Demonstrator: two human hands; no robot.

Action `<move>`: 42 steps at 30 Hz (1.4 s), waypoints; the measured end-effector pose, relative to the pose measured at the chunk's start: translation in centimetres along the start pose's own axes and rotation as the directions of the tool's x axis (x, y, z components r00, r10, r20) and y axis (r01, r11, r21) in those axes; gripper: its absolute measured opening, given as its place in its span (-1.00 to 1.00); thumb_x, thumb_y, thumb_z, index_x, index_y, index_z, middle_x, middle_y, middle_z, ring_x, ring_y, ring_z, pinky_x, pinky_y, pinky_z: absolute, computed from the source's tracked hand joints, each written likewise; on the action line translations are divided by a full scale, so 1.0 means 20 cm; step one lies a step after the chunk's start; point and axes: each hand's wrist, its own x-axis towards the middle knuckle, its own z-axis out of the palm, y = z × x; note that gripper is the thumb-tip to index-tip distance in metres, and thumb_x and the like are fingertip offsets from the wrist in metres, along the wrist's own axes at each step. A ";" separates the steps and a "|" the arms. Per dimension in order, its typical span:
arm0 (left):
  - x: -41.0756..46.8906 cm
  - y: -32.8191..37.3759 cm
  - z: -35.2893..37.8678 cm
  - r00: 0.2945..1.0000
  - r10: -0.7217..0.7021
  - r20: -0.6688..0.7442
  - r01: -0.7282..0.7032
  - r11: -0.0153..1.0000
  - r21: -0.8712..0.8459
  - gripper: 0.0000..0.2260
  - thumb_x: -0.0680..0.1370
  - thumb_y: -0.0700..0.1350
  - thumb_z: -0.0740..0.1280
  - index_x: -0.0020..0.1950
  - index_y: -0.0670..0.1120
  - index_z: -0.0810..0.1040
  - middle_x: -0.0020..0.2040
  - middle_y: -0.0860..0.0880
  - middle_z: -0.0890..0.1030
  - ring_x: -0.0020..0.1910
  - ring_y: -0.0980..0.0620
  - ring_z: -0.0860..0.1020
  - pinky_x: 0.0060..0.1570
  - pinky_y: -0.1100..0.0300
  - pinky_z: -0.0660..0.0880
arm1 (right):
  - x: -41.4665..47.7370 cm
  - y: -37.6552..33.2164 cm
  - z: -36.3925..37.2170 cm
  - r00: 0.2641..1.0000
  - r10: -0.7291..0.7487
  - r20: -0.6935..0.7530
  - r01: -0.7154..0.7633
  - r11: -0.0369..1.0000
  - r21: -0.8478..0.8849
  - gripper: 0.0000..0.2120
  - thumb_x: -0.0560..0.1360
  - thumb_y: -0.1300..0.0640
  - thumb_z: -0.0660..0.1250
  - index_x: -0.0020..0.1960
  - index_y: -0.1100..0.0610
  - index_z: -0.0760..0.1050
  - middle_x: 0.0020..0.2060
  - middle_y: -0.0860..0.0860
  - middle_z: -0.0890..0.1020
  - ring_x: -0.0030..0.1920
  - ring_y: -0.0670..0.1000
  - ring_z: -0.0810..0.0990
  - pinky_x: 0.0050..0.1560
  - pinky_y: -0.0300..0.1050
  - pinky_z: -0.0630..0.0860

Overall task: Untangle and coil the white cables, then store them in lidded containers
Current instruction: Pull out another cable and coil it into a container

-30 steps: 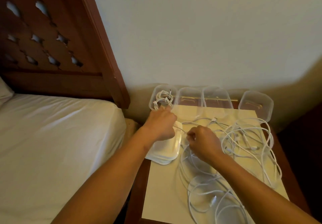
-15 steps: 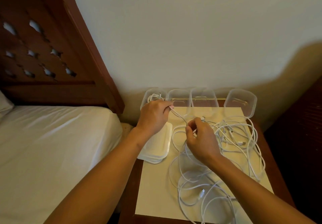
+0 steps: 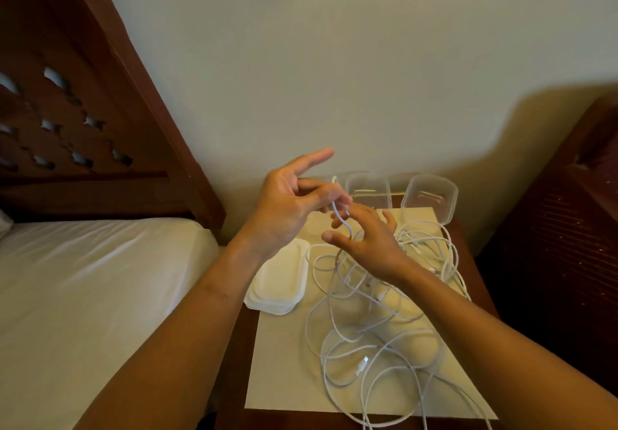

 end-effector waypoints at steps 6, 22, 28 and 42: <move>-0.07 -0.02 -0.03 0.941 -0.066 -0.332 -0.024 0.965 -0.261 -0.64 0.58 -0.18 0.42 0.37 -0.21 0.54 -0.05 -0.20 0.72 -0.01 -0.15 0.69 0.04 0.05 0.56 | -0.04 -0.09 -0.07 0.996 -0.031 -0.086 0.053 0.961 0.270 -0.90 0.58 0.01 0.44 -0.11 -0.06 0.67 -0.25 -0.13 0.69 -0.13 -0.20 0.61 0.13 -0.06 0.49; -0.04 -0.03 0.20 0.953 0.074 -0.295 -0.013 0.979 0.203 -0.74 0.69 -0.05 0.31 -0.04 -0.17 0.71 -0.07 0.00 0.70 -0.07 0.03 0.69 -0.02 -0.08 0.67 | -0.17 -0.29 -0.07 0.988 -0.035 -0.153 0.052 0.993 0.104 -0.73 0.69 0.02 0.21 -0.12 0.08 0.53 -0.26 -0.02 0.66 -0.20 0.03 0.64 -0.14 0.11 0.58; 0.00 0.27 0.14 0.967 0.017 -0.256 -0.134 0.884 -0.447 -0.72 0.75 -0.04 0.11 -0.07 -0.14 0.45 -0.24 -0.22 0.63 -0.23 -0.22 0.65 -0.09 -0.14 0.63 | -0.30 -0.02 -0.03 0.998 -0.054 -0.033 0.049 0.991 -0.128 -0.89 0.67 -0.04 0.25 -0.04 -0.12 0.46 -0.16 -0.21 0.56 -0.05 -0.11 0.49 0.32 0.17 0.38; -0.05 0.12 0.06 0.988 -0.149 0.029 0.046 0.475 0.879 -0.73 0.51 0.23 0.47 -0.05 0.03 0.66 -0.11 0.07 0.66 -0.10 -0.01 0.63 -0.01 -0.07 0.59 | -0.17 -0.21 -0.27 0.954 -0.271 -0.124 0.265 0.962 -0.068 -0.80 0.63 0.27 0.22 -0.08 0.06 0.54 -0.30 -0.22 0.47 -0.23 -0.07 0.46 -0.23 -0.14 0.34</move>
